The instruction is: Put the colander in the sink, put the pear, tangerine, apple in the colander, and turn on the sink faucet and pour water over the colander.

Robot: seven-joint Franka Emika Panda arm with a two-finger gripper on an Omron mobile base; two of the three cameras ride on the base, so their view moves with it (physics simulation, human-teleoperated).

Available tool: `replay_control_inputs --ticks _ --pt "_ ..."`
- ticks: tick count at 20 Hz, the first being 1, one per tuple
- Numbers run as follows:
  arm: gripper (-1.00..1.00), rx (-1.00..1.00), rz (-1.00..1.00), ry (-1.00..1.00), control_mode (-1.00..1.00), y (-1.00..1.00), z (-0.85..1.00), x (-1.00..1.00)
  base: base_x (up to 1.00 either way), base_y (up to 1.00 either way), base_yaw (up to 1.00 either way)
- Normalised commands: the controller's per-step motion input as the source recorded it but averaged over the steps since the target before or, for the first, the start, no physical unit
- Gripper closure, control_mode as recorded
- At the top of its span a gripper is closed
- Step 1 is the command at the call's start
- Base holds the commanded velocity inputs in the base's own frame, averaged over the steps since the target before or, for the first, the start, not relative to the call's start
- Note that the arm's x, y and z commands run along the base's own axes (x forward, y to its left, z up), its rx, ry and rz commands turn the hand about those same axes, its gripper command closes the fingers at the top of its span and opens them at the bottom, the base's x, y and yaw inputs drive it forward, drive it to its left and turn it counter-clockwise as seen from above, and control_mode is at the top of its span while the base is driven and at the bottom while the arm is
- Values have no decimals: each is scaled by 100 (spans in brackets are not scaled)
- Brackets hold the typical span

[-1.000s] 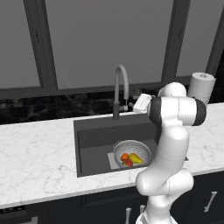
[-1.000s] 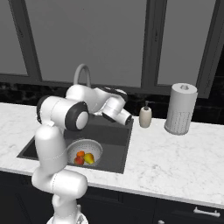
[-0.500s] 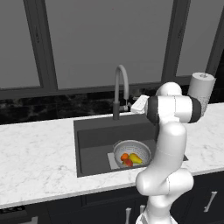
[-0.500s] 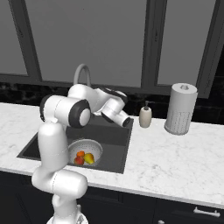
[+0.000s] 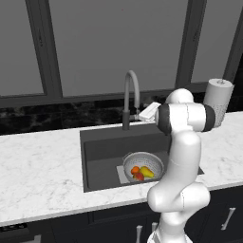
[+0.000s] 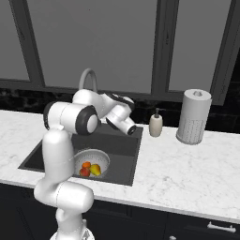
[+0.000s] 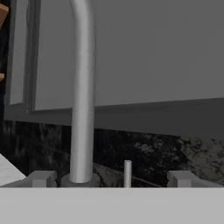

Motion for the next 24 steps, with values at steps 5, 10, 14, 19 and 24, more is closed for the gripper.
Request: replay_control_inputs --ticks 5,10,14,19,24 --pt "-100 0 -8 0 -100 0 -1 20 0 0 0" --pt "-100 0 -7 0 -100 0 -4 18 0 0 0" --pt "-100 0 -6 0 -100 0 -5 22 0 0 0" --pt "-100 0 -3 0 -100 0 -13 14 0 0 0" --pt "-100 0 0 0 -100 0 -11 8 0 0 0"
